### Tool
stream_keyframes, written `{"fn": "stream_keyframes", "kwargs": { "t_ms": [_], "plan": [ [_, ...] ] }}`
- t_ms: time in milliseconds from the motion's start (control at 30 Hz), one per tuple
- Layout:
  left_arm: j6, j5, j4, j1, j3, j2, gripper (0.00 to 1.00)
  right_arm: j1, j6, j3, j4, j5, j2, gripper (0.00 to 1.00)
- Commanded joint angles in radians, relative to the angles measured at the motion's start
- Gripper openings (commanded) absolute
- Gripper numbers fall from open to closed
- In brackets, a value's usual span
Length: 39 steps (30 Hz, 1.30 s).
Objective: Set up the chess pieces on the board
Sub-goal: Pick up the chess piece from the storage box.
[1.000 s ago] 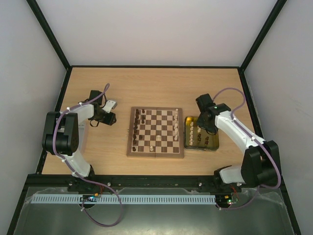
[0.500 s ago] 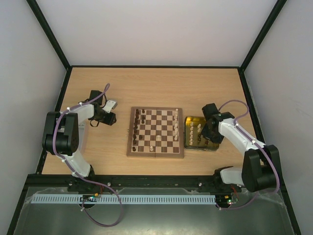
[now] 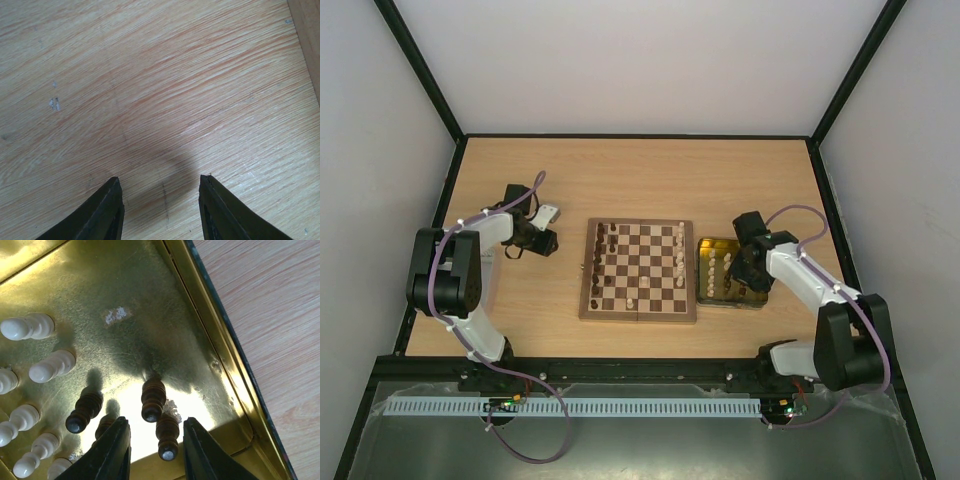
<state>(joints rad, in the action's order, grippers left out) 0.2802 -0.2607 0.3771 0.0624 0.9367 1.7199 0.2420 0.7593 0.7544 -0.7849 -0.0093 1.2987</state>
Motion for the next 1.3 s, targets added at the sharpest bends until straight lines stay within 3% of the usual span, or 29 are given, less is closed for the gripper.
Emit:
{"fn": "stream_keyframes", "kwargs": {
  "t_ms": [0, 600, 700, 800, 900, 1267],
  "plan": [
    [0.004, 0.001, 0.051, 0.008, 0.002, 0.017, 0.44, -0.005, -0.006, -0.009, 0.028, 0.006, 0.022, 0.29],
    [0.002, 0.008, 0.051, 0.010, 0.003, 0.021, 0.44, -0.027, -0.012, -0.031, 0.093, -0.015, 0.078, 0.27],
    [0.002, 0.008, 0.051, 0.010, 0.005, 0.023, 0.44, -0.028, -0.009, -0.038, 0.093, -0.021, 0.072, 0.22],
    [0.002, 0.008, 0.051, 0.012, 0.007, 0.025, 0.44, -0.029, -0.005, -0.040, 0.088, -0.017, 0.071, 0.08],
    [0.002, 0.008, 0.052, 0.014, 0.007, 0.023, 0.43, -0.030, -0.003, -0.034, 0.080, -0.010, 0.068, 0.03],
    [0.002, 0.009, 0.052, 0.017, 0.007, 0.022, 0.44, -0.029, -0.028, 0.113, -0.051, 0.062, -0.006, 0.02]
  ]
}}
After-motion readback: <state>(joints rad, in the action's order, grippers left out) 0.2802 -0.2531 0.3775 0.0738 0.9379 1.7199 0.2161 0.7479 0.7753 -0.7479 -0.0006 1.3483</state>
